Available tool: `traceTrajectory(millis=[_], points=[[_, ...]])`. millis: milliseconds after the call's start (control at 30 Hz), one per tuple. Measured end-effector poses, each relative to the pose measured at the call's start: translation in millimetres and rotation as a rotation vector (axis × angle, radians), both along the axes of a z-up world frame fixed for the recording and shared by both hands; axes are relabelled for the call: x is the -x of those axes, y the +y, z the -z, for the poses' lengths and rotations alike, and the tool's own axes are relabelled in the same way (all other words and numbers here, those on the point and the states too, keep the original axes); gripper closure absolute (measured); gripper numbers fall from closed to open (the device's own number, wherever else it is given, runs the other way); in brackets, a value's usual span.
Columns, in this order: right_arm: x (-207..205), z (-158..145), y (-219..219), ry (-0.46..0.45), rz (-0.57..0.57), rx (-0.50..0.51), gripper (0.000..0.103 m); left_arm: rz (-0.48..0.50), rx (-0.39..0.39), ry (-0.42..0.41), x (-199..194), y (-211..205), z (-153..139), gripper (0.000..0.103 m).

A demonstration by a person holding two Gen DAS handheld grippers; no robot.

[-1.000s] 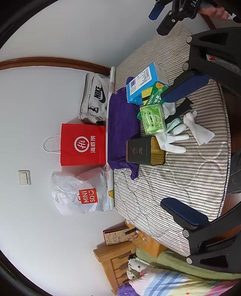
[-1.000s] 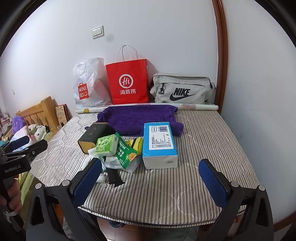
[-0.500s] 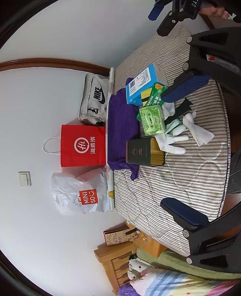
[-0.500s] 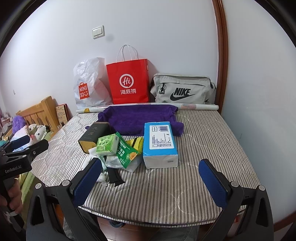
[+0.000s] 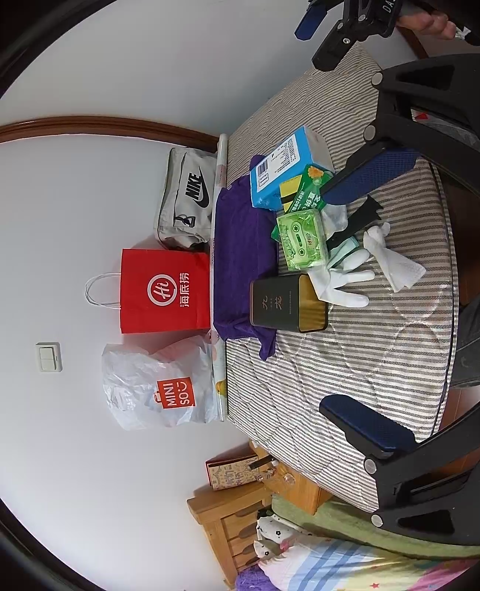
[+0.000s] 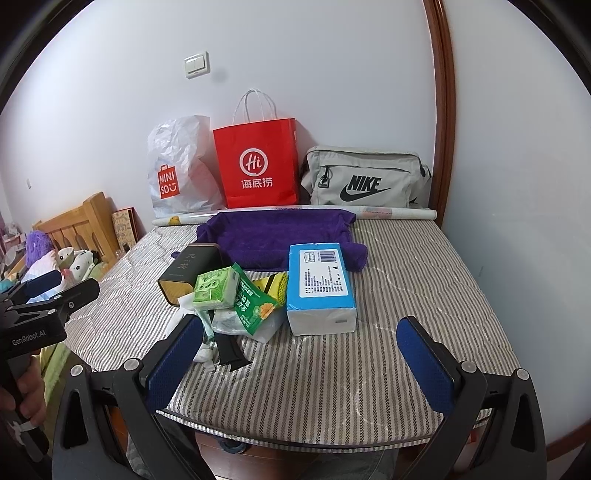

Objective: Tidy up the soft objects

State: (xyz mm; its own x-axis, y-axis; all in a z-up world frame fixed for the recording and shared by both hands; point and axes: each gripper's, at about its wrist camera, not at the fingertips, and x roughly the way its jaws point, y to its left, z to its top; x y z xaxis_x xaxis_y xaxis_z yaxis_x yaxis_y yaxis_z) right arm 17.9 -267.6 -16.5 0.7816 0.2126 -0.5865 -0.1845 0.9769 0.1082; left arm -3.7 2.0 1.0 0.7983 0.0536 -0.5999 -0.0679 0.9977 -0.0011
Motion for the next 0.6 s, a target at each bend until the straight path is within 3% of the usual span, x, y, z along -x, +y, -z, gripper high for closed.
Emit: traceTrajectory(millis=[600], points=[[-4.9,2.4,-0.3,0.010,-0.016,-0.026,0.000,0.010,-0.002,-0.001,-1.8,-1.2,-0.3,0.000]])
